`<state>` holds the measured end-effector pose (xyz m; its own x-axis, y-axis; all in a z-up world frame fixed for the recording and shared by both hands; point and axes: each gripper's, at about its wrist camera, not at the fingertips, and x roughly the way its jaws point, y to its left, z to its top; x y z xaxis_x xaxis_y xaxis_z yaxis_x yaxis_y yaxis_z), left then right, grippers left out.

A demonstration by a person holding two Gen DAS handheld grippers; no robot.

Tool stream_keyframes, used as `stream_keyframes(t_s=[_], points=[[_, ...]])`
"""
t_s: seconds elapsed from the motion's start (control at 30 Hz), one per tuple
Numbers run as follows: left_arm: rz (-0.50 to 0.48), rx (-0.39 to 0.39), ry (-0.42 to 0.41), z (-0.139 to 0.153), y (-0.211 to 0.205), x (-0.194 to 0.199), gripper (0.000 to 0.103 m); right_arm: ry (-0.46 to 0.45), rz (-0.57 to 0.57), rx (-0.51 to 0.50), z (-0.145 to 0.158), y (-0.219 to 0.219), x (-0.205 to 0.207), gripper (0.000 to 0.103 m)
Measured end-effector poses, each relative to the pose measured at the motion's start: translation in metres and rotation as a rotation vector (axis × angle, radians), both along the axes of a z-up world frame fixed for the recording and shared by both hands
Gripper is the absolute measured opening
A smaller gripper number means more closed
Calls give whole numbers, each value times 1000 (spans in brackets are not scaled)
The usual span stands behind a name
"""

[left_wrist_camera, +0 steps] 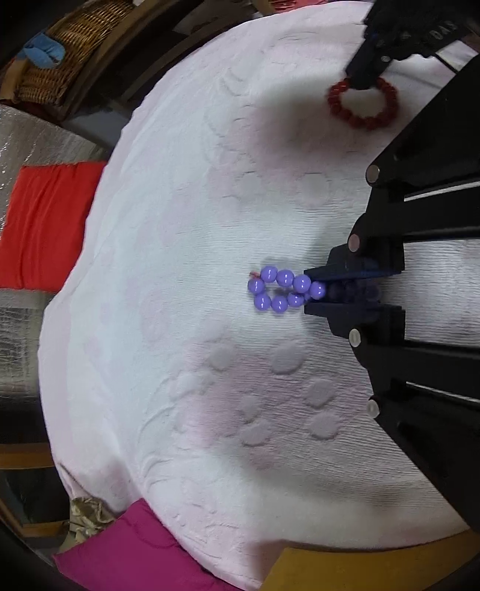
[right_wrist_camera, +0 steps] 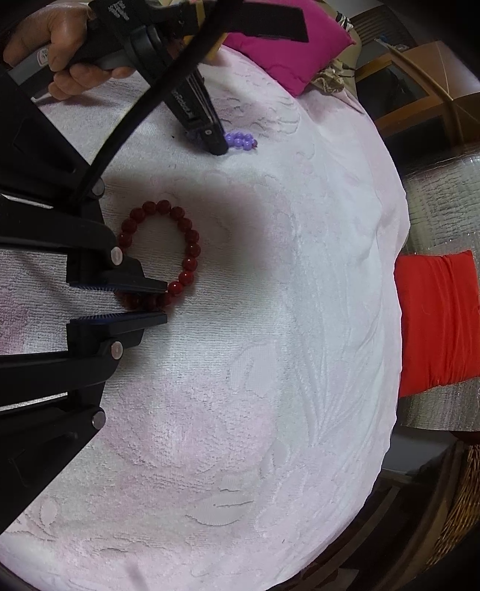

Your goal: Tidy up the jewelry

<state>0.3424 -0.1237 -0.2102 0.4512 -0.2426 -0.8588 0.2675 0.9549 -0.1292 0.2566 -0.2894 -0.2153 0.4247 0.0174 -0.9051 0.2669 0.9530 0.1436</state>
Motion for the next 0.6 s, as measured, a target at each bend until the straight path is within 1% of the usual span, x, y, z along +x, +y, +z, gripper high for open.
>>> stream_keyframes(t_s=[0.1,0.17,0.27,0.37,0.47,0.6], points=[[-22,-7,28,1,6,-7,9,0,-4,20,1,-3,-1,11],[-40,-10,36,3,9,-14,9,-1,-13,52,3,-7,-3,11],[-80,8,34,8,11,-30,9,-7,-26,88,9,-13,-7,11],[-119,12,34,11,13,-48,9,-16,-44,152,14,-25,-12,11],[-151,5,43,12,17,-62,9,-18,-72,195,18,-38,-15,11],[-184,20,45,14,19,-73,9,0,-100,223,18,-49,-13,11]])
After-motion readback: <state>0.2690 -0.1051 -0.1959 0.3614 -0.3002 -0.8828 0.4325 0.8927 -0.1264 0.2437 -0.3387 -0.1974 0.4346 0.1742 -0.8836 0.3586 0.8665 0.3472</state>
